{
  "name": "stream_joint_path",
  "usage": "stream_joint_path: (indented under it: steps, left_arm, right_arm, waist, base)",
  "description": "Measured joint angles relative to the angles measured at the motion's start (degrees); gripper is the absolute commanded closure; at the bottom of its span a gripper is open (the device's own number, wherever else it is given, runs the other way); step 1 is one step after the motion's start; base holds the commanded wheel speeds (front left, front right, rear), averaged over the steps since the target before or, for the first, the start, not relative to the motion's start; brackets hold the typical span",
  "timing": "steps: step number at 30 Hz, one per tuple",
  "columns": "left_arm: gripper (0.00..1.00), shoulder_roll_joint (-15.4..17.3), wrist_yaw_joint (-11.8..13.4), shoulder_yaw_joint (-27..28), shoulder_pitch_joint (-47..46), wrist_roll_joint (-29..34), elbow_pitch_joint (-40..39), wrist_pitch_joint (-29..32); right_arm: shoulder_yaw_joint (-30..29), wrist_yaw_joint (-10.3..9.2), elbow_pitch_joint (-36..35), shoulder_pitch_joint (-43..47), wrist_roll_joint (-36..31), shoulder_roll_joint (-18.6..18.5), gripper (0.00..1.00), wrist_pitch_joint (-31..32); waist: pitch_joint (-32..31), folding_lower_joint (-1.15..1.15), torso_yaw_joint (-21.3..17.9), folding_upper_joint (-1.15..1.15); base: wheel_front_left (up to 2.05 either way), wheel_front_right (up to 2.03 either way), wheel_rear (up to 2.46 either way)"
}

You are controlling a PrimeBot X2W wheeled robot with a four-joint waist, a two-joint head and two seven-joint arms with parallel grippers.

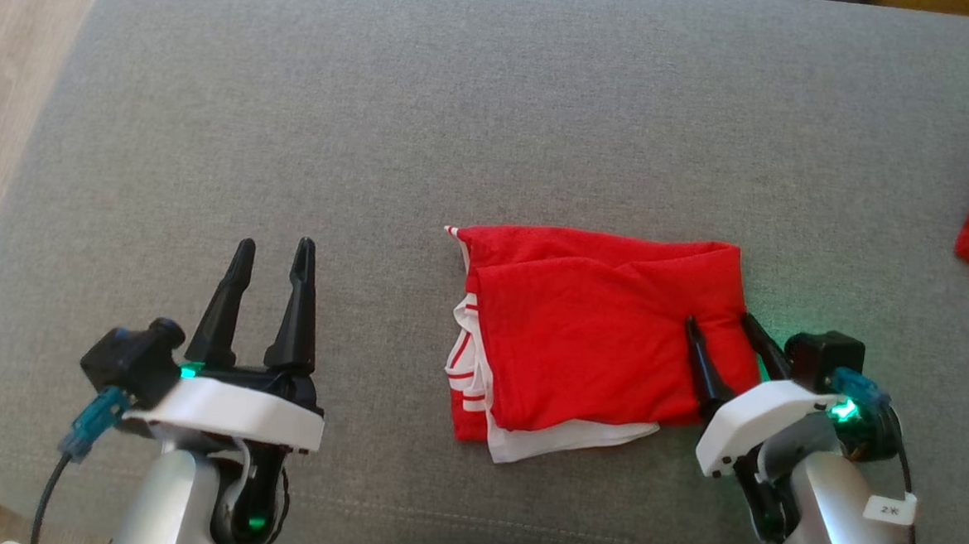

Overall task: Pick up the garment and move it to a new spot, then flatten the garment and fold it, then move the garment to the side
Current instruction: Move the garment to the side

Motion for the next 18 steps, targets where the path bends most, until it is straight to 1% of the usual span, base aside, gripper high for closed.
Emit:
stream_joint_path:
  steps: [3, 4, 5, 6, 13, 15, 18]
  left_arm:
    - [0.0, 0.0, 0.0, -0.01, -0.01, 0.0, 0.0, 0.0]
    - [0.0, 0.0, 0.01, -0.01, -0.02, 0.0, 0.0, 0.0]
    - [0.0, 0.0, 0.01, -0.01, -0.02, 0.0, 0.0, 0.0]
    - [0.0, 0.0, 0.01, -0.03, -0.02, 0.0, 0.03, 0.0]
    - [0.0, 0.0, 0.24, 0.08, -0.03, 0.0, 0.18, 0.0]
    - [0.0, 0.0, 0.24, 0.2, -0.03, 0.01, 0.16, 0.0]
    - [0.0, 0.0, 0.24, 0.47, -0.03, 0.03, -0.1, 0.0]
  right_arm:
    - [0.02, 0.0, 0.55, -0.43, -0.01, -0.01, 0.0, -0.04]
    - [0.11, 0.0, 0.74, -0.55, -0.03, -0.01, 0.53, -0.04]
    - [0.21, 0.0, 0.94, -0.71, -0.31, -0.01, 0.82, -0.04]
    - [0.32, 0.0, 1.21, -0.94, -0.84, -0.01, 1.0, -0.05]
    - [1.63, 0.0, 2.21, -1.57, -4.36, -0.37, 1.0, -0.92]
    - [2.19, 0.01, 2.14, -1.78, -6.1, -1.16, 1.0, -1.51]
    - [3.53, 0.01, 0.93, -3.0, -9.27, -3.33, 1.0, -2.11]
  waist:
    - [0.08, 0.0, -0.11, 0.0]
    - [0.14, 0.0, -0.17, 0.0]
    - [0.16, 0.0, -0.22, 0.0]
    - [0.13, 0.0, -0.28, 0.0]
    - [-0.59, 0.0, -1.06, 0.0]
    - [-0.85, 0.0, -1.46, 0.0]
    - [-0.96, 0.0, -2.41, 0.0]
  base:
    - [0.0, 0.0, 0.0]
    - [0.0, 0.0, 0.0]
    - [0.0, 0.0, 0.0]
    - [0.0, 0.0, 0.0]
    - [0.0, 0.0, 0.0]
    - [0.0, 0.0, 0.0]
    - [0.0, 0.0, 0.0]
